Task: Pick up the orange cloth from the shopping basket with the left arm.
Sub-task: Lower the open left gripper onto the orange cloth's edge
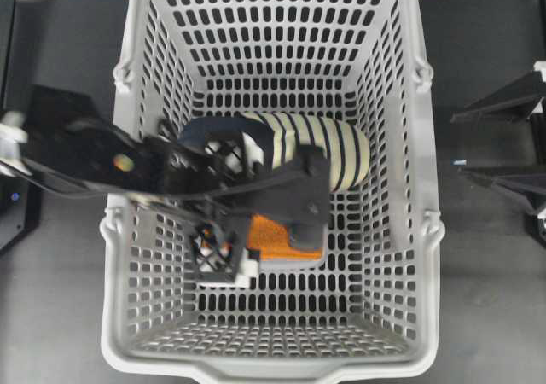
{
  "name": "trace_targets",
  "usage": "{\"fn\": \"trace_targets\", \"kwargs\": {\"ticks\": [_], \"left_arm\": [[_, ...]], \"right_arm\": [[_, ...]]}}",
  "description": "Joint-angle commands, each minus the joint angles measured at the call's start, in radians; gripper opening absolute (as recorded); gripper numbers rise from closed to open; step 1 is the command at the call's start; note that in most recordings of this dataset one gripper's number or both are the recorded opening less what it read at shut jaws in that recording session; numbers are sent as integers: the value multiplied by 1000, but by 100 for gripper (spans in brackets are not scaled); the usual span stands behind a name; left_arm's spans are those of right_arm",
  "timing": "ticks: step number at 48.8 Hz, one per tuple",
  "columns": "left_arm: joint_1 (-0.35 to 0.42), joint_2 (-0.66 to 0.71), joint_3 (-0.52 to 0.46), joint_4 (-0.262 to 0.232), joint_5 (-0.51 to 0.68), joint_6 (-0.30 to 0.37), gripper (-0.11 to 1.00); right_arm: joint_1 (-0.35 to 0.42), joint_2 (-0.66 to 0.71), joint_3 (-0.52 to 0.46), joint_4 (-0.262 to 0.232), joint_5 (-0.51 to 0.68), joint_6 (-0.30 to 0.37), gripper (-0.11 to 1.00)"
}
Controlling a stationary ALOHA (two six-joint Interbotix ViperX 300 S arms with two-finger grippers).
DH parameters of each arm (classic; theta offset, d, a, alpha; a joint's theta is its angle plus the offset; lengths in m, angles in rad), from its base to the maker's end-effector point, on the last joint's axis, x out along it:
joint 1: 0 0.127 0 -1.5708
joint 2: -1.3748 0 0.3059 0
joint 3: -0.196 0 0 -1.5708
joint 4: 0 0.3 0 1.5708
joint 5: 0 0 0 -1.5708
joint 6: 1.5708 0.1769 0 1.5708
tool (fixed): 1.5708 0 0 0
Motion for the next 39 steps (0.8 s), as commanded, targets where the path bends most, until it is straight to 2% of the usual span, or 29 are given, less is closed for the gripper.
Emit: {"fn": "trace_targets", "kwargs": {"ticks": [1,17,30,35,39], "left_arm": [[-3,35,-23,3,-3,3,90],[-2,117,31,3,-29,12,90],[6,112,67,3,-89,11,89],[6,109,72,3,-87,11,85],[3,107,72,3,-89,11,74]], "right_arm": [[2,9,-23,0,-3,-2,75],[2,6,-20,0,25,0,75],[2,5,-18,0,29,0,75],[2,5,-18,0,28,0,75],[2,3,-18,0,29,0,75]]}}
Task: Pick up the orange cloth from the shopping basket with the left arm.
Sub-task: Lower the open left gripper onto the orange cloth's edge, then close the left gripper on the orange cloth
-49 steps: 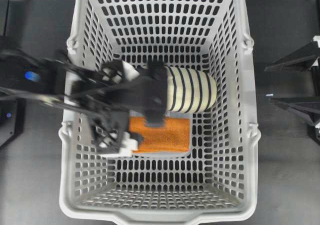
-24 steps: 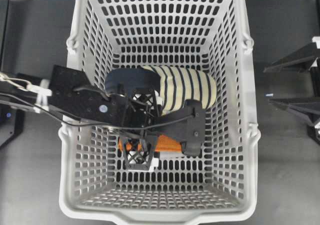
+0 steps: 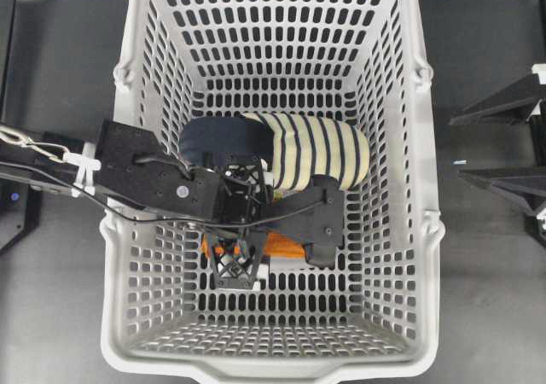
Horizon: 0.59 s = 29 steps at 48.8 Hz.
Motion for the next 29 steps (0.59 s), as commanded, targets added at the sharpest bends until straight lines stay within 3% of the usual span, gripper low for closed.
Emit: {"fn": "trace_targets", "kwargs": {"ticks": [1,12,19,29], "left_arm": [[-2,-11,-5,3,-3,-2,69],[-3,-34,-14,3,-3,5,11],[-5,-57,-41,3,18,6,11],[0,-120,-183,3,133,11,11]], "right_arm": [[2,6,-18,2,-5,2,75],[2,5,-17,2,-11,3,75],[2,2,-15,2,-11,3,75],[2,-14,-14,2,-11,3,75]]}}
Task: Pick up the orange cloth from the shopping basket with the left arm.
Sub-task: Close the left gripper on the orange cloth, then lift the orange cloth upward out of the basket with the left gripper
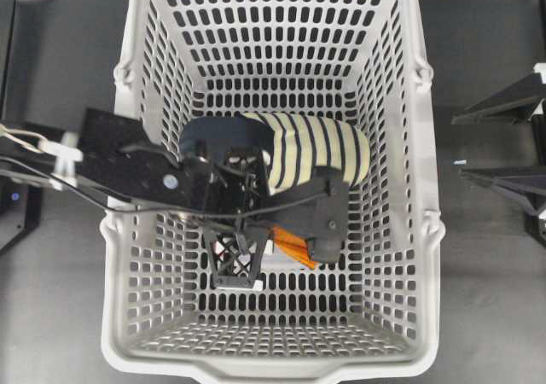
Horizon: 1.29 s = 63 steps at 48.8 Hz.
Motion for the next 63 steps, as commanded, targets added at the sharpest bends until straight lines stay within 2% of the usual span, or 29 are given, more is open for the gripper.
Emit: {"fn": "trace_targets", "kwargs": {"ticks": [1,18,27,63], "left_arm": [[5,-64,-103,3,60,-2,11],[28,-110,-411,3,348,0,11],[32,-77,-518,3,442,0,11],[61,-64,-529,3,466,0,11]], "right_arm": [[2,-3,-12,2,-9,2,75],[3,-14,-5,2,-11,2,75],[3,-15,-3,2,-11,2,75],[3,-15,3,2,-8,2,75]]}}
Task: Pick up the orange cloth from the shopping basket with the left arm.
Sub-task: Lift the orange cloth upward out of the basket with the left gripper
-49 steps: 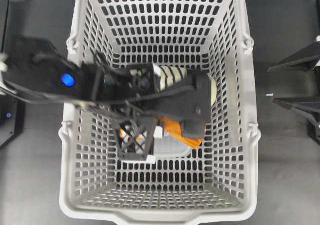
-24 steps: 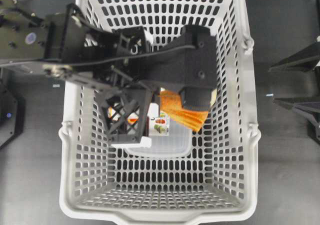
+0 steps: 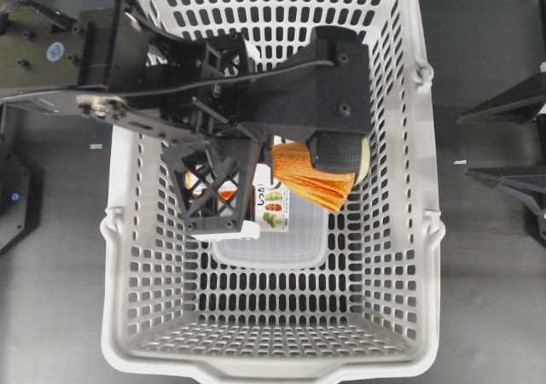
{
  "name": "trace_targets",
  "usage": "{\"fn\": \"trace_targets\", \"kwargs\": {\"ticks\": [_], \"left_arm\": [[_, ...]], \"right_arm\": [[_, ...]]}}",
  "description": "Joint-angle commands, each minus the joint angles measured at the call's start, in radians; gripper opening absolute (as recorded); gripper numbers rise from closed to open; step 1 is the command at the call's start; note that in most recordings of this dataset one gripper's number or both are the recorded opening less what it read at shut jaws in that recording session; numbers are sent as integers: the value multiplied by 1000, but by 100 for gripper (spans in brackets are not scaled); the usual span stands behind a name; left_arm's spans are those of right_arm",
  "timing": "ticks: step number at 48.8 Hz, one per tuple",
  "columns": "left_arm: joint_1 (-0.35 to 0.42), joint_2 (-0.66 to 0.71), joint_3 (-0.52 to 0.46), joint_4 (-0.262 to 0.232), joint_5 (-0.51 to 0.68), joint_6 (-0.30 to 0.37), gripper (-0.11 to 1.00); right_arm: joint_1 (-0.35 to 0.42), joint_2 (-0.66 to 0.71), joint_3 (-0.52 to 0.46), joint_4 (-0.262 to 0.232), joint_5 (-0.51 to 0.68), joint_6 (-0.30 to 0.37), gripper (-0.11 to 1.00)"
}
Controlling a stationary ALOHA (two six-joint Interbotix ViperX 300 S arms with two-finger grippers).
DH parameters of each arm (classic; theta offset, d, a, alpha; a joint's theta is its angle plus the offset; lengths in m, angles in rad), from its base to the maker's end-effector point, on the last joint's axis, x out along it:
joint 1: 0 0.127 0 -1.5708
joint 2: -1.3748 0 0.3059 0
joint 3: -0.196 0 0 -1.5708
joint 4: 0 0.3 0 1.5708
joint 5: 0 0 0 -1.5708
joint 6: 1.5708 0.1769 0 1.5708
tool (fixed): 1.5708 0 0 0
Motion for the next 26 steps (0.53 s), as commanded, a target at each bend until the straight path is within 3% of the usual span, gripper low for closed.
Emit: {"fn": "trace_targets", "kwargs": {"ticks": [1,26], "left_arm": [[2,-20,-21,3,-3,-2,11],[20,-18,-28,3,48,0,11]], "right_arm": [[2,5,-8,2,-8,0,75],[2,0,-3,2,-9,2,75]]}}
